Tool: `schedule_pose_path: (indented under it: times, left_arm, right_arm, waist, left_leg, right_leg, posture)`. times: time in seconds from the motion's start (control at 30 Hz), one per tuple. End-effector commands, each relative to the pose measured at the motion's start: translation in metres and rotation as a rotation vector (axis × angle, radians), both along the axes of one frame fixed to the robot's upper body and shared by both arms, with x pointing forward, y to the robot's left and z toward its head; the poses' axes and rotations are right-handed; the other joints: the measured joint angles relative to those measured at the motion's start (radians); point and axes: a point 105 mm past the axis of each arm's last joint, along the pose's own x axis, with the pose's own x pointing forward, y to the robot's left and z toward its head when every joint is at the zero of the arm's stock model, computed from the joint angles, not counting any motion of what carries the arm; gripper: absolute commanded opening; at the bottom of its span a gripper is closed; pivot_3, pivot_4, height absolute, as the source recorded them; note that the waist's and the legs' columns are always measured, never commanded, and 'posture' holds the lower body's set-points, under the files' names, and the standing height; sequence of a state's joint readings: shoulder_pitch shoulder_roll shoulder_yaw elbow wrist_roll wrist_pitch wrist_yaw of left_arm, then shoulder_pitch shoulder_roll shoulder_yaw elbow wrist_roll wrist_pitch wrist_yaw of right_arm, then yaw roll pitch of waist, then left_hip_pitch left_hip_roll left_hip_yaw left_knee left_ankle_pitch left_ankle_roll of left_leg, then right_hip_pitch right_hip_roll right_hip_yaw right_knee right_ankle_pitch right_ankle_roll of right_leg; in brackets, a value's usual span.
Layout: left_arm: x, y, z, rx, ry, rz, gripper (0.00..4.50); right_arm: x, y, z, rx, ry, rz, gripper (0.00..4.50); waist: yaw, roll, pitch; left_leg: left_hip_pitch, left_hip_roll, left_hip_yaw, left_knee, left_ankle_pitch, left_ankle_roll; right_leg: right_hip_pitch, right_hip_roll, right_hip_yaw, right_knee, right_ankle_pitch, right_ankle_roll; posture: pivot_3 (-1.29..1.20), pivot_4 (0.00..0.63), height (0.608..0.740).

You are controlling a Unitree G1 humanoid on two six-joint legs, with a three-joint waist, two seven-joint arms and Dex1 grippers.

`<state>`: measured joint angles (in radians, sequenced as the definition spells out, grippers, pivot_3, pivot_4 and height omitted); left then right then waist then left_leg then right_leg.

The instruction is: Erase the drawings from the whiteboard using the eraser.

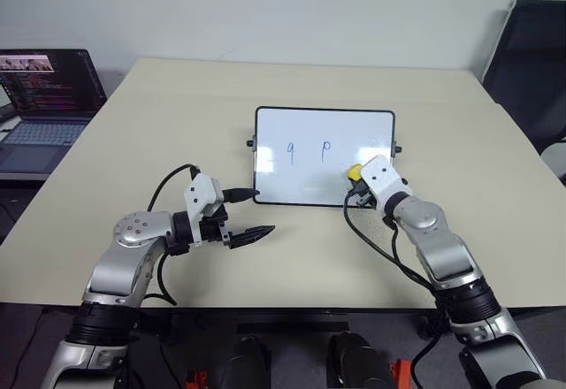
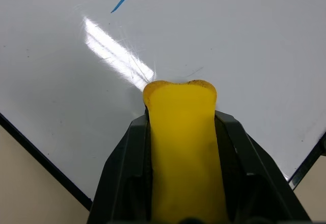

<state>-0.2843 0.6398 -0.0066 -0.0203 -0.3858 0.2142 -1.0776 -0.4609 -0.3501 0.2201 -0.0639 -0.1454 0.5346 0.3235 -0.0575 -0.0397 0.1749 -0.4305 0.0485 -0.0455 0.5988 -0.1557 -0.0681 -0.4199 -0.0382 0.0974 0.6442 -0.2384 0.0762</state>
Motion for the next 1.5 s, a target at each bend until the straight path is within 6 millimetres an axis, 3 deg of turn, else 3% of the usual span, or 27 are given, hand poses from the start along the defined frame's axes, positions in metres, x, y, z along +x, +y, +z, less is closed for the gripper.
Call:
schedule_pose_path:
  times: [0.03,0.17,0.4,0.67,0.9,1.07,1.27,1.5]
  left_arm:
    - [0.001,-0.008,0.013,-0.007,-0.044,-0.020,4.50]
    - [0.001,-0.011,0.017,-0.008,-0.046,-0.021,4.50]
    - [0.001,-0.015,0.022,-0.010,-0.046,-0.022,4.50]
    - [0.000,-0.018,0.025,-0.013,-0.046,-0.013,4.50]
    - [0.003,-0.011,0.032,-0.034,-0.048,0.048,4.50]
    - [0.002,-0.003,0.037,-0.064,-0.061,0.113,4.50]
    - [0.000,-0.005,0.047,-0.093,-0.085,0.174,4.50]
    - [-0.010,-0.014,0.069,-0.113,-0.112,0.226,4.50]
  right_arm:
    - [-0.010,-0.001,-0.019,-0.068,0.092,0.046,1.28]
    - [-0.022,-0.003,-0.032,-0.145,0.156,0.102,1.28]
    - [-0.003,-0.010,0.002,-0.109,0.010,-0.001,1.28]
    - [-0.009,-0.026,-0.004,-0.118,0.040,-0.024,1.28]
    - [-0.024,0.002,0.030,0.086,-0.084,0.093,1.28]
    - [-0.046,0.016,0.045,0.164,-0.125,0.204,1.28]
    - [-0.070,0.025,0.042,0.202,-0.099,0.294,1.28]
    - [-0.083,0.031,0.032,0.252,-0.046,0.337,1.28]
  waist:
    - [0.000,0.000,0.000]
    - [0.000,-0.001,-0.001]
    - [-0.005,-0.001,-0.001]
    - [0.004,-0.001,-0.001]
    - [0.001,0.000,0.000]
    - [0.001,0.000,0.000]
    - [0.002,0.000,0.000]
    - [0.001,0.000,0.000]
  left_leg:
    - [0.000,0.000,0.000,0.000,0.000,0.000]
    - [0.000,0.000,0.000,0.000,0.000,0.000]
    - [0.000,0.000,0.000,0.000,0.000,0.001]
    - [0.000,0.000,0.000,0.000,0.000,0.001]
    - [-0.001,0.000,0.000,-0.001,0.000,0.001]
    - [-0.002,0.000,0.000,-0.006,0.000,0.000]
    - [-0.002,0.000,-0.001,-0.006,-0.001,0.000]
    - [-0.002,0.000,-0.001,-0.004,0.000,-0.001]
  right_leg:
    - [0.000,0.000,0.000,0.000,0.000,0.000]
    - [0.001,0.000,0.000,0.001,0.000,0.000]
    - [0.000,0.001,0.000,0.002,0.000,0.000]
    - [0.000,0.001,0.000,0.001,0.000,0.000]
    - [-0.001,0.001,0.000,0.001,0.000,0.001]
    - [-0.001,0.001,0.000,0.001,-0.003,0.004]
    - [-0.001,0.001,-0.001,0.000,-0.004,0.004]
    - [0.000,0.001,0.000,0.001,-0.003,0.003]
  posture:
    - [0.00,0.150,0.740]
    - [0.00,0.150,0.740]
    - [0.00,0.150,0.740]
    - [0.00,0.150,0.740]
    - [0.00,0.150,0.740]
    - [0.00,0.150,0.740]
    - [0.00,0.150,0.740]
    - [0.00,0.150,0.740]
